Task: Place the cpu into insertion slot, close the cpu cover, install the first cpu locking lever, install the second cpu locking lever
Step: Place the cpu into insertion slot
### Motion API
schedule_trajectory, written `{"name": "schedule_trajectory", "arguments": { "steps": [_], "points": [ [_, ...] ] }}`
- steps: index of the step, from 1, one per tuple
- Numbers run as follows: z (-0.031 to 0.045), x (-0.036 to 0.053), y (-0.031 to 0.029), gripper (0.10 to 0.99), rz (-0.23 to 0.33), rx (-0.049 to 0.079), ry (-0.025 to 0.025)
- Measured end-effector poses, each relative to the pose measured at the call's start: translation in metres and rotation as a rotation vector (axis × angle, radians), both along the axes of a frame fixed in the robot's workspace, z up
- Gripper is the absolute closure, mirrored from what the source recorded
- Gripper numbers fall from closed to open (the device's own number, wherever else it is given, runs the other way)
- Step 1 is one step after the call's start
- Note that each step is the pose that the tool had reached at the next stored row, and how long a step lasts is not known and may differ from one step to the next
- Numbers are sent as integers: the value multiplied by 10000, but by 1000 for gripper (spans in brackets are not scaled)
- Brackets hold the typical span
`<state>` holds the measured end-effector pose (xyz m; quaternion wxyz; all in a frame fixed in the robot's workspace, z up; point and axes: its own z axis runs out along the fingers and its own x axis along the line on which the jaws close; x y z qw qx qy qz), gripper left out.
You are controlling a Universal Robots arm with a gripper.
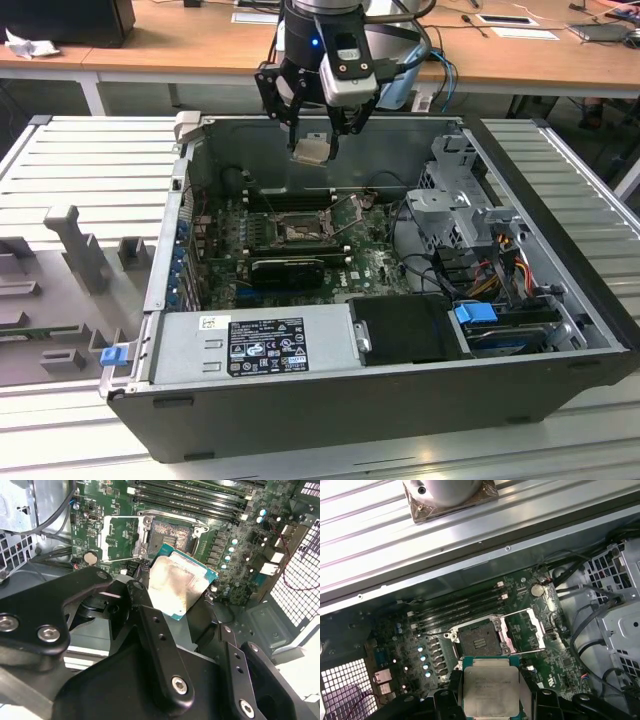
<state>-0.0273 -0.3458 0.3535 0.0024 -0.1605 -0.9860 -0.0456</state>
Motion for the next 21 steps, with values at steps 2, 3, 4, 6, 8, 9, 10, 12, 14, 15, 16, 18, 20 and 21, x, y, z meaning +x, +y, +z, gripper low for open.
{"name": "schedule_trajectory", "arguments": {
  "steps": [2,3,4,6,8,9,10,12,14,15,16,18,20,21],
  "points": [
    [0,0,0,545,-50,0,1],
    [-1,0,0,545,-90,0,1],
    [-1,0,0,545,-111,1,0],
    [-1,0,0,545,-170,0,0],
    [-2,0,0,545,-228,1,1],
    [-2,0,0,545,-252,1,0],
    [-3,0,0,545,-272,1,0],
    [-3,0,0,545,-316,0,0],
    [-3,0,0,545,-364,0,0],
    [-4,0,0,545,-387,0,1],
    [-4,0,0,545,-422,0,0],
    [-5,0,0,545,-499,1,0],
    [-6,0,0,545,-556,1,0],
    [-6,0,0,545,-581,1,0]
  ]
}}
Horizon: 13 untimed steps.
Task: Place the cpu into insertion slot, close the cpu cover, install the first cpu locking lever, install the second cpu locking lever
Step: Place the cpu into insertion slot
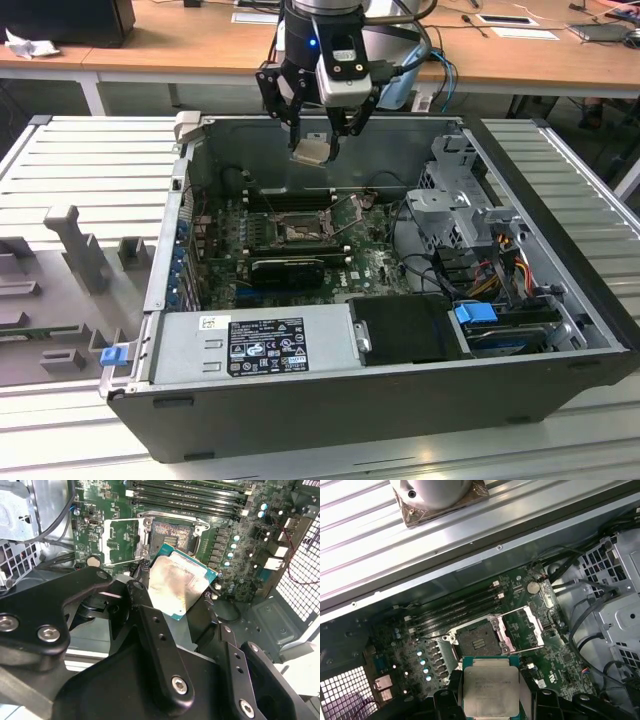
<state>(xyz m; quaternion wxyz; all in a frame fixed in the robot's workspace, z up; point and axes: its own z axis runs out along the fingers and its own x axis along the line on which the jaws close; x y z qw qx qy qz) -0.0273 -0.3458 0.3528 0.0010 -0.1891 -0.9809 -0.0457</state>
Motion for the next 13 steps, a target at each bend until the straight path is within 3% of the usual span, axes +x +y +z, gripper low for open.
{"name": "schedule_trajectory", "arguments": {
  "steps": [13],
  "points": [
    [-7,-4,0,545,-586,0,0]
  ]
}}
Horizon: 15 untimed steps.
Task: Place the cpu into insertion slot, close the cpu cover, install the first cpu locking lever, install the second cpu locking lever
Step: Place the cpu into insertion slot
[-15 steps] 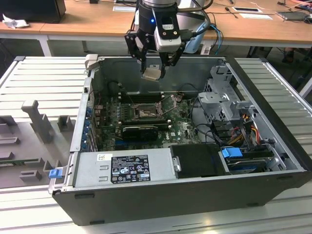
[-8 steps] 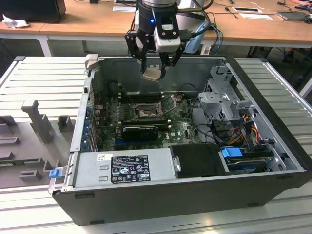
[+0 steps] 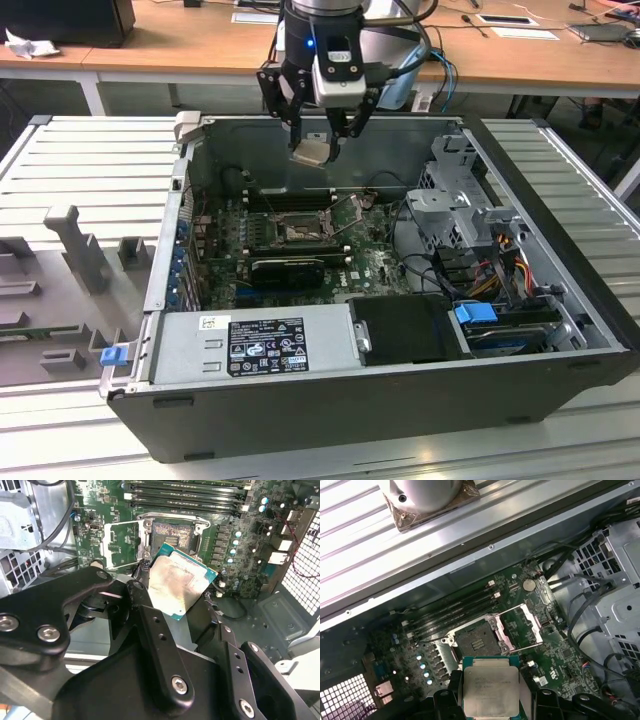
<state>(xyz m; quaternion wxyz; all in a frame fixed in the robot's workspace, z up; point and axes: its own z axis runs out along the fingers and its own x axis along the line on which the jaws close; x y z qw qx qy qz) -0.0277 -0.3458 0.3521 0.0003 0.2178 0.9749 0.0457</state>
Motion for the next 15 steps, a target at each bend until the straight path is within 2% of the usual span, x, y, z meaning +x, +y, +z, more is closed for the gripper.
{"name": "schedule_trajectory", "arguments": {
  "steps": [11,15],
  "points": [
    [-26,-11,0,545,-199,0,0],
    [-34,-11,0,545,-201,-3,22]
  ]
}}
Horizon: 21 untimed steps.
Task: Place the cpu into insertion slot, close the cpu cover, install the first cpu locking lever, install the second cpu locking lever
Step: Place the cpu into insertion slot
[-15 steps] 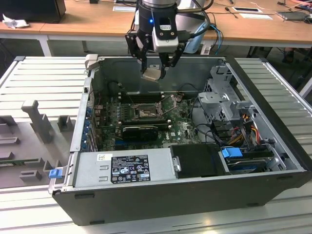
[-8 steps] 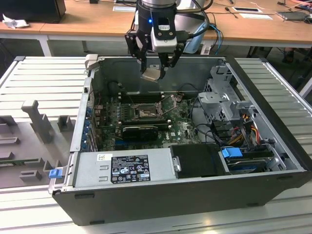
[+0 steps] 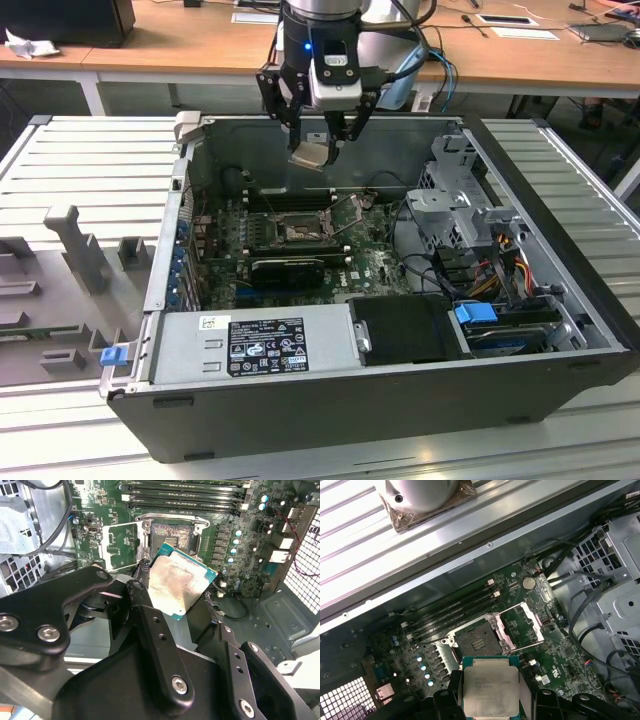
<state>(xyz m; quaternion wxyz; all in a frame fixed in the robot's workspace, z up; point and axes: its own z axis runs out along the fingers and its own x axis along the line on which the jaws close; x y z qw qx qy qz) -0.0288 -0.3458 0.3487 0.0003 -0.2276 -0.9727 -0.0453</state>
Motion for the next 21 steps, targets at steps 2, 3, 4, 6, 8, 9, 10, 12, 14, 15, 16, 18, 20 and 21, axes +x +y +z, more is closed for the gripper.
{"name": "schedule_trajectory", "arguments": {
  "steps": [2,3,4,6,8,9,10,12,14,15,16,18,20,21],
  "points": [
    [-8,0,0,545,1,3,3],
    [-11,0,0,545,-2,0,9],
    [-12,0,0,545,-8,-1,9],
    [-15,0,0,545,-25,1,9],
    [-18,1,0,545,-57,1,9],
    [-19,1,0,545,-78,0,9],
    [-20,1,0,545,-104,0,9],
    [-22,1,0,545,-157,1,9],
    [-24,1,0,545,-195,1,9],
    [-24,1,0,545,-215,0,9],
    [-24,1,0,545,-233,0,9],
    [-25,0,0,545,-293,1,9],
    [-26,1,0,545,-327,1,9],
    [-27,1,0,545,-362,1,9]
  ]
}}
